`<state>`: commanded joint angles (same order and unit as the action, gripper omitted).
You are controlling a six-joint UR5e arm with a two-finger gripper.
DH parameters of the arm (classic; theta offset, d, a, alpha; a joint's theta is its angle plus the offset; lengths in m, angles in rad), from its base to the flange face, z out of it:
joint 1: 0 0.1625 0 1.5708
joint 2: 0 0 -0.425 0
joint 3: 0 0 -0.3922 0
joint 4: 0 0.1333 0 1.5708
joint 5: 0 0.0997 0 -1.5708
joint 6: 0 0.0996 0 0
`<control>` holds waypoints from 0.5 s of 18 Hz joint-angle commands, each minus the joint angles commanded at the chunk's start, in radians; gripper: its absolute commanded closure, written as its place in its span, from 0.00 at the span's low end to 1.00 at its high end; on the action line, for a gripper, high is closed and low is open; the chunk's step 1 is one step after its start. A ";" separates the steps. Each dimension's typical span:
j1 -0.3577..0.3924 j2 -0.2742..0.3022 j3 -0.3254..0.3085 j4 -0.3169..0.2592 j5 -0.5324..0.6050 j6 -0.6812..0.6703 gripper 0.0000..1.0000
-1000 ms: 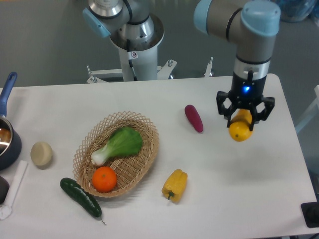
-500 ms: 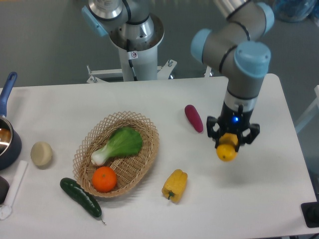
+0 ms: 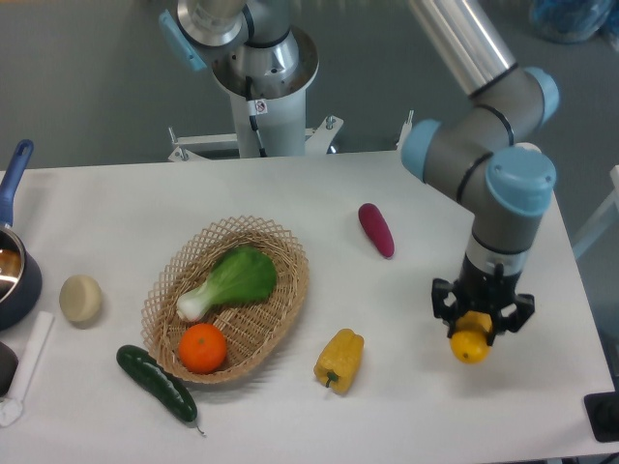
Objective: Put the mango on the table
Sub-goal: 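Lower the mango onto the table and open the gripper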
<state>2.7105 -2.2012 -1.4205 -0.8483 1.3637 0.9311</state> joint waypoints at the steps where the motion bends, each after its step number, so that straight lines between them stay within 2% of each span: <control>1: 0.002 -0.008 0.005 0.002 0.000 0.000 0.59; 5: 0.000 -0.041 0.011 0.005 0.000 0.000 0.58; 9: 0.002 -0.041 0.011 0.005 0.000 0.000 0.51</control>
<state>2.7121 -2.2427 -1.4097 -0.8437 1.3637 0.9311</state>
